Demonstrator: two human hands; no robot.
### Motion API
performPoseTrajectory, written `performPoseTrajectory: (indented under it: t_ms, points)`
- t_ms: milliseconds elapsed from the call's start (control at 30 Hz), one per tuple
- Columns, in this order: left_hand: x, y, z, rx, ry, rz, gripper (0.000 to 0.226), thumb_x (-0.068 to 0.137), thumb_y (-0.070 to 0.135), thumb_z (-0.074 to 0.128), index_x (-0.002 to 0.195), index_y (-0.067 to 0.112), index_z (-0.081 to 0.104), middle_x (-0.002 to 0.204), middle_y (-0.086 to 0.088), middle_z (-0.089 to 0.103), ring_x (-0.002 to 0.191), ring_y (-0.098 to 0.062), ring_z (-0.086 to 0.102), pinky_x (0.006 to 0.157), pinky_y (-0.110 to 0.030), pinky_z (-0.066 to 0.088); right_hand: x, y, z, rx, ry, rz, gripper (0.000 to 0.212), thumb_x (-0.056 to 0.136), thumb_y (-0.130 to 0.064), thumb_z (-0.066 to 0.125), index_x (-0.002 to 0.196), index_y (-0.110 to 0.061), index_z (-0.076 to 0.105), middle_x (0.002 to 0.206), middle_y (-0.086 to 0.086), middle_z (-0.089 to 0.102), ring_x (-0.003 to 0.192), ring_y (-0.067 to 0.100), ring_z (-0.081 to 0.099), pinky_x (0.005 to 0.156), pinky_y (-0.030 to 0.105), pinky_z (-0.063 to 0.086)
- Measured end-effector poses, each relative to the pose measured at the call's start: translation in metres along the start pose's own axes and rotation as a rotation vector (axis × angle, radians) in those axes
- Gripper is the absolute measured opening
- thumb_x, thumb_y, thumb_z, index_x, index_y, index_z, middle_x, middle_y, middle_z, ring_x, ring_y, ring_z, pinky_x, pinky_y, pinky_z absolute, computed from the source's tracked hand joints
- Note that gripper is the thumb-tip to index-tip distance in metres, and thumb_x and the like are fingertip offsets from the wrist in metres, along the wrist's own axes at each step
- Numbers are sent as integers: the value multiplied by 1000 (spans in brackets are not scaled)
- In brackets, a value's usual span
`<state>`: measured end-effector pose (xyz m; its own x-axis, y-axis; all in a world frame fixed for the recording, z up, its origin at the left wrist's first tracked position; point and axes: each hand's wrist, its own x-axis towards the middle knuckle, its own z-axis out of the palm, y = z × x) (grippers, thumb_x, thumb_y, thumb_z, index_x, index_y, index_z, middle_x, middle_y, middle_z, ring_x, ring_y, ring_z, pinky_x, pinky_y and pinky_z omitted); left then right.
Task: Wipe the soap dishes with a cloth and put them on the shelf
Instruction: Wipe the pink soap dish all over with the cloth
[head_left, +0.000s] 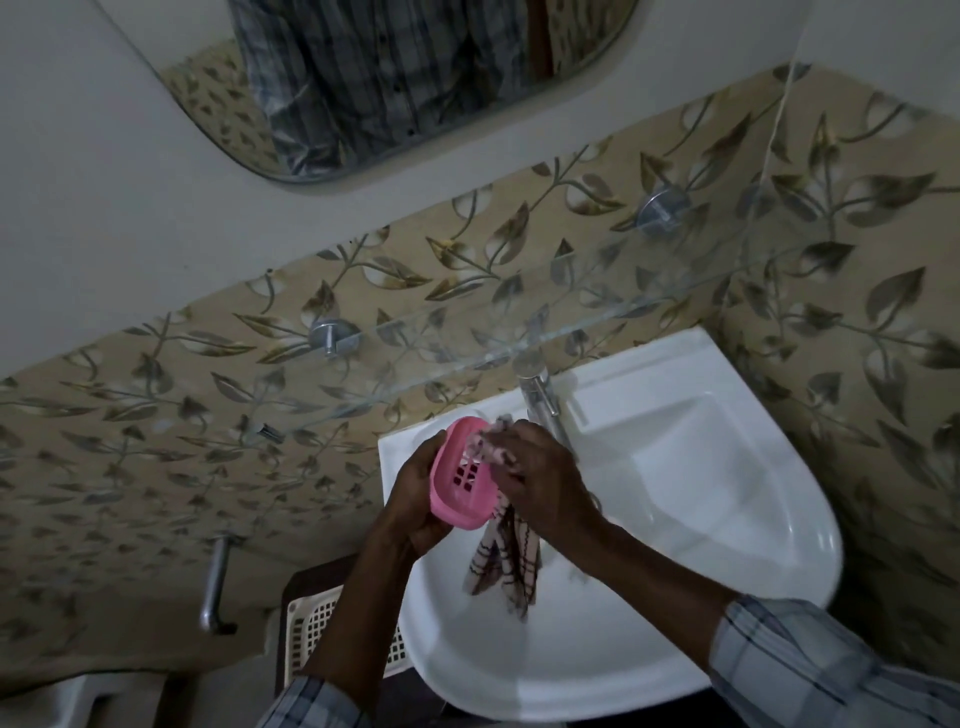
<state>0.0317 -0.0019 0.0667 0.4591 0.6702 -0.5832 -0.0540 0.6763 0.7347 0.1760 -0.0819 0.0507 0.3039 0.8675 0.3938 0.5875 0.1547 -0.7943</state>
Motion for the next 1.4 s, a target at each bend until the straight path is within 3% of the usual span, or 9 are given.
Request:
performPoseTrajectory:
  t_ms: [100,200,267,433,667,800,1033,1233,1400]
  points:
    - [-2,-3,5,0,-25,-6,44,88,38,58,115,6,72,105,-18,75,92,-30,73,77,-40,60,4,-2,4,-327,-124,-389,51,68,-13,77,117,-2,67,105,15,67,91,29,61,71,34,57]
    - [-4,-4,3,42,-31,63,42,91,38,56,117,9,71,111,-18,74,97,-28,73,80,-40,58,13,0,-3,-528,-208,-270,78,47,-24,92,116,2,65,99,16,67,84,30,63,68,38,57]
    - [-4,-5,5,101,1,98,37,95,38,55,112,12,75,108,-17,75,95,-28,74,77,-37,60,11,-10,2,-615,-241,-116,50,66,-21,83,110,-3,67,97,13,65,88,29,62,69,36,55]
    - [-10,-13,-9,56,41,96,40,103,36,43,123,10,66,105,-22,75,90,-36,73,71,-41,61,10,8,-16,132,-407,349,19,89,-22,65,88,-3,70,89,13,73,87,29,70,72,35,51]
    - [-6,3,-17,-54,-58,-3,61,104,46,27,138,2,53,111,-36,65,78,-43,69,69,-41,60,4,34,-36,680,41,758,9,87,-21,73,91,-15,78,90,6,78,93,27,74,89,46,58]
    - [-6,4,-11,-16,-86,0,58,102,44,33,130,3,62,114,-37,64,84,-45,69,75,-45,59,9,14,-29,362,2,324,21,86,-32,68,102,-21,74,97,-5,74,89,7,68,76,18,50]
    - [-4,1,6,-5,39,111,46,94,36,52,119,3,71,119,-25,70,100,-36,71,80,-44,60,-8,-5,-6,-124,-263,-224,43,68,15,62,106,0,72,108,20,68,102,32,63,87,34,55]
    - [-4,-3,9,11,132,75,62,102,47,42,142,1,49,136,-35,55,118,-43,58,95,-48,53,-28,-24,5,216,-275,85,46,80,11,52,117,-10,69,112,12,67,104,20,59,89,19,45]
    - [-2,-20,6,115,196,149,46,104,42,41,135,13,59,124,-26,68,115,-43,64,102,-54,50,-23,-16,7,30,-398,255,19,81,-8,58,94,-13,71,93,11,71,92,31,67,78,43,56]
